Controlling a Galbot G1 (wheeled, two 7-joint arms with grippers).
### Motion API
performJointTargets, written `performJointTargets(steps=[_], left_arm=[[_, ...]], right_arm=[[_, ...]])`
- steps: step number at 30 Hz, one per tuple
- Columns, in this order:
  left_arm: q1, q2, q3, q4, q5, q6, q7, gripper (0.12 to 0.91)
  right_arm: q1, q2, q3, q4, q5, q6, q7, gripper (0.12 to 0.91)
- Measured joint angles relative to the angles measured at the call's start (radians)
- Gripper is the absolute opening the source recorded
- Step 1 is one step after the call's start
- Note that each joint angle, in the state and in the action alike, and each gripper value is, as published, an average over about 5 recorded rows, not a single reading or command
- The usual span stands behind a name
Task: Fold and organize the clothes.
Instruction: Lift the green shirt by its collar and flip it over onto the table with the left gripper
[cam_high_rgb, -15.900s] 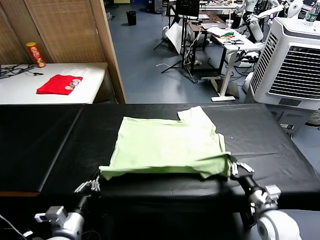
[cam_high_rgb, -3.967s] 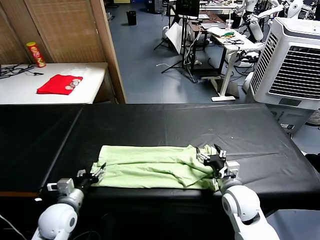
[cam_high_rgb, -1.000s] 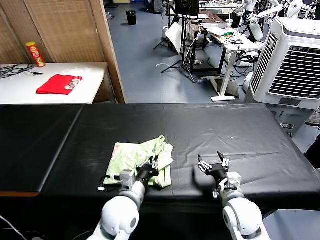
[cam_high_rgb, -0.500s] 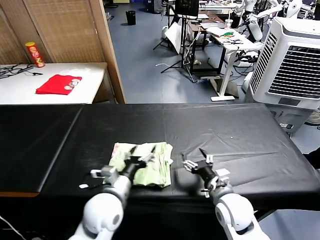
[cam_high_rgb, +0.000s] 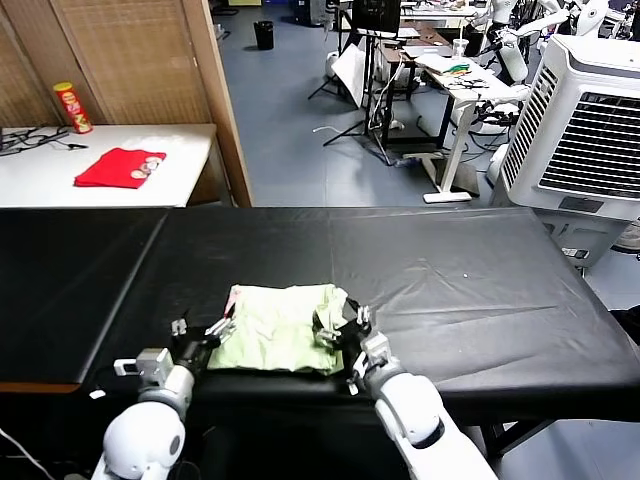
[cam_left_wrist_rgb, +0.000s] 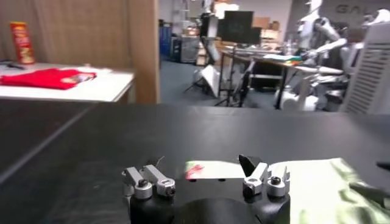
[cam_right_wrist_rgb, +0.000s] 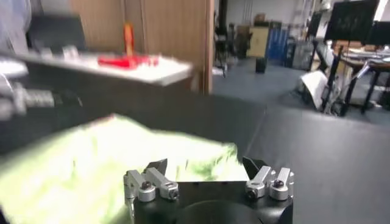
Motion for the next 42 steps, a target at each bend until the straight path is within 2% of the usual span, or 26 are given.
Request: performJointTargets(steps=[5,14,22,25,29,34,36,42], left_arm=[[0.002,-0.011,-0.013,0.034,-0.052,-0.019,0.030,0.798],[-0.015,-0.027,-0.025,0.098,-0.227,-0.033,0.058,0.798],[-0.021,-0.023,-0.046,0.148,-0.408,-0.024,0.071,0.776],[-0.021,-0.021,-0.057,0.160,-0.474,-0.021,0.071,0.662],[-0.018,-0.021,-0.071,0.163,-0.555,-0.011,0.071,0.445],[-0.017,-0.024,-0.075,0.159,-0.578,0.000,0.070,0.180],[-0.018,-0.026,-0.073,0.154,-0.554,-0.001,0.066,0.139],[-0.018,-0.017,-0.073,0.128,-0.399,-0.015,0.042,0.134]], right_arm=[[-0.024,0.020,0.012,0.012,0.035,0.049,0.025,0.798],[-0.081,0.007,0.071,0.110,0.123,0.075,0.009,0.798],[-0.135,-0.006,0.116,0.194,0.137,0.087,0.004,0.798],[-0.145,-0.003,0.121,0.204,0.136,0.090,0.004,0.798],[-0.152,0.002,0.125,0.207,0.132,0.092,0.003,0.798],[-0.157,0.005,0.132,0.210,0.128,0.093,0.004,0.798],[-0.161,0.008,0.138,0.211,0.125,0.094,0.005,0.798],[-0.177,0.018,0.164,0.207,0.093,0.092,0.015,0.798]])
